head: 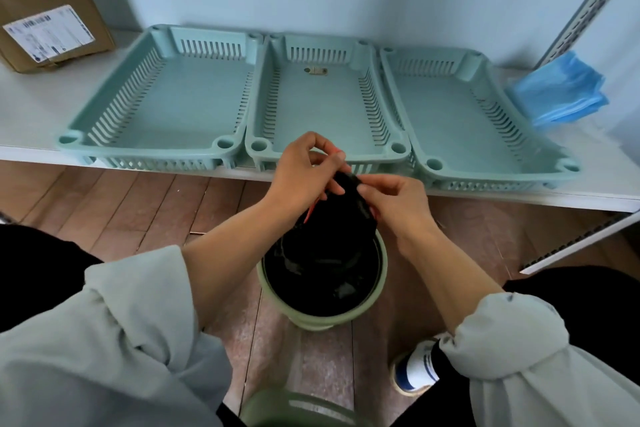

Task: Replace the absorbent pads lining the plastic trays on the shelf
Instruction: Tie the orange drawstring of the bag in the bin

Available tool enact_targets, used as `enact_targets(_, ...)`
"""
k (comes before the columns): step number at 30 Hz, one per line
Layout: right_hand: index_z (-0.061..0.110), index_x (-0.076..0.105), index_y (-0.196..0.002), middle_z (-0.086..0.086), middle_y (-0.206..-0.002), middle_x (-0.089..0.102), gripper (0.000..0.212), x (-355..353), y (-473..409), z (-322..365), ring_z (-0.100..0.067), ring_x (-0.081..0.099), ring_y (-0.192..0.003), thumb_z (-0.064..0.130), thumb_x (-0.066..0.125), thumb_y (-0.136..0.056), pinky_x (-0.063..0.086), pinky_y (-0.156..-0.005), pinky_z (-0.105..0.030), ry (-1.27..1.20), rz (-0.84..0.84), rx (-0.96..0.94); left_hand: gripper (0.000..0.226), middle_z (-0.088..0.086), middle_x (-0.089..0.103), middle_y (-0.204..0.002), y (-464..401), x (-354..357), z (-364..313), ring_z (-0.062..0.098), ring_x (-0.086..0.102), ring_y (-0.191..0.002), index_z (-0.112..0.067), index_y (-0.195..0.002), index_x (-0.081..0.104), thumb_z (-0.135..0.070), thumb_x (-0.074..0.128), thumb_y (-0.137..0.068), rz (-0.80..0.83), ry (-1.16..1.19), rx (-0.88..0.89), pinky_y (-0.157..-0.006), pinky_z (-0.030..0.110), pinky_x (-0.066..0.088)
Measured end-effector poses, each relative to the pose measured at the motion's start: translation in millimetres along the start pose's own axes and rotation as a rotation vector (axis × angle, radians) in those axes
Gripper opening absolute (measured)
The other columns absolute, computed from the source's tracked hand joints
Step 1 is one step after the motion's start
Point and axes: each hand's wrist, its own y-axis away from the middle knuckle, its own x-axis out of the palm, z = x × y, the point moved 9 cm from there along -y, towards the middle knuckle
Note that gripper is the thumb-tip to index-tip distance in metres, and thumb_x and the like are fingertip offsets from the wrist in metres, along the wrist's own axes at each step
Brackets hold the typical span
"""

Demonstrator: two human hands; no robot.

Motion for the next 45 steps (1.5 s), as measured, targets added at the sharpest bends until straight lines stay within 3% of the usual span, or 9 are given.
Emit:
enact_targets(5,0.008,0.063,-0.117,-0.011,-0.095,0.066,0.045,10,13,-15,-0.017,0.066,-0.081,-0.018,0.061,-0.079,0.058,-0.072,-0.022,-0.186,0.155,0.121,0.012,0.008,0.071,-0.096,9,15,25,0.01,0.068,-0.067,-0.01,-0.103,0.052,-0.01,0.057,-0.092,0.206,-0.108,-0.124,-0.045,0.017,0.046)
enact_targets(13,0.008,0.068,-0.096,-0.009,-0.085,0.069,0.036,8,14,-3,-0.015,0.068,-0.077,-0.022,0.06,-0.078,0.058,-0.076,-0.024,-0.355,0.089,0.107,0.045,-0.004,0.058,-0.117,9,29,22,0.009,0.061,-0.077,-0.019,-0.119,0.05,-0.007,0.07,-0.08,0.33,-0.249,0.008,-0.06,0.013,0.05)
enact_targets(17,0.011,0.068,-0.097,-0.01,-0.093,0.071,0.034,5,14,8,-0.018,0.069,-0.087,-0.017,0.061,-0.079,0.058,-0.078,-0.025,-0.296,0.05,0.028,0.038,0.012,0.066,-0.088,1,28,22,0.021,0.058,-0.07,-0.016,-0.107,0.056,-0.003,0.071,-0.075,0.275,-0.326,0.063,-0.072,0.029,0.05)
enact_targets(25,0.019,0.075,-0.074,0.004,-0.065,0.071,0.01,-1,13,6,-0.005,0.063,-0.06,0.024,0.072,-0.081,0.051,-0.062,-0.021,0.315,0.083,-0.085,0.026,-0.007,0.057,-0.074,-5,23,19,0.001,0.049,-0.062,-0.013,-0.101,0.064,-0.005,0.071,-0.077,0.206,-0.297,0.056,-0.061,0.003,0.04)
enact_targets(31,0.014,0.068,-0.084,0.0,-0.076,0.068,0.013,3,17,28,-0.005,0.062,-0.067,0.019,0.061,-0.092,0.051,-0.059,-0.017,0.072,0.063,-0.087,0.019,-0.007,0.063,-0.073,-7,27,24,0.006,0.055,-0.067,-0.013,-0.088,0.065,0.001,0.067,-0.076,0.254,-0.339,0.068,-0.07,0.016,0.046)
enact_targets(37,0.01,0.065,-0.082,0.001,-0.076,0.066,0.018,11,25,96,-0.007,0.061,-0.07,0.014,0.054,-0.095,0.052,-0.063,-0.021,-0.257,0.149,-0.236,0.024,-0.013,0.056,-0.048,2,32,54,0.002,0.051,-0.043,-0.012,-0.079,0.072,0.005,0.055,-0.084,0.361,-0.446,-0.104,-0.051,0.014,0.041)
enact_targets(39,0.009,0.067,-0.088,0.003,-0.077,0.068,0.013,10,24,111,-0.006,0.064,-0.071,0.016,0.057,-0.093,0.054,-0.066,-0.021,-0.184,0.128,-0.288,0.026,-0.003,0.059,-0.057,4,27,56,0.016,0.052,-0.049,-0.013,-0.082,0.071,0.006,0.052,-0.086,0.347,-0.398,-0.164,-0.051,0.024,0.045)
enact_targets(43,0.007,0.069,-0.092,0.0,-0.077,0.068,0.013,4,11,92,-0.009,0.064,-0.073,0.017,0.06,-0.092,0.053,-0.062,-0.021,-0.17,0.066,-0.2,0.032,0.007,0.071,-0.09,2,20,17,-0.001,0.061,-0.06,-0.008,-0.106,0.068,0.009,0.049,-0.087,0.296,-0.184,-0.148,-0.059,0.014,0.051)
enact_targets(45,0.008,0.068,-0.093,0.001,-0.077,0.068,0.013,2,9,76,-0.008,0.064,-0.071,0.019,0.061,-0.091,0.052,-0.062,-0.021,-0.176,0.031,-0.168,0.032,0.01,0.072,-0.102,0,16,3,0.011,0.066,-0.078,-0.011,-0.109,0.068,0.005,0.05,-0.087,0.271,-0.039,-0.151,-0.079,0.031,0.055)
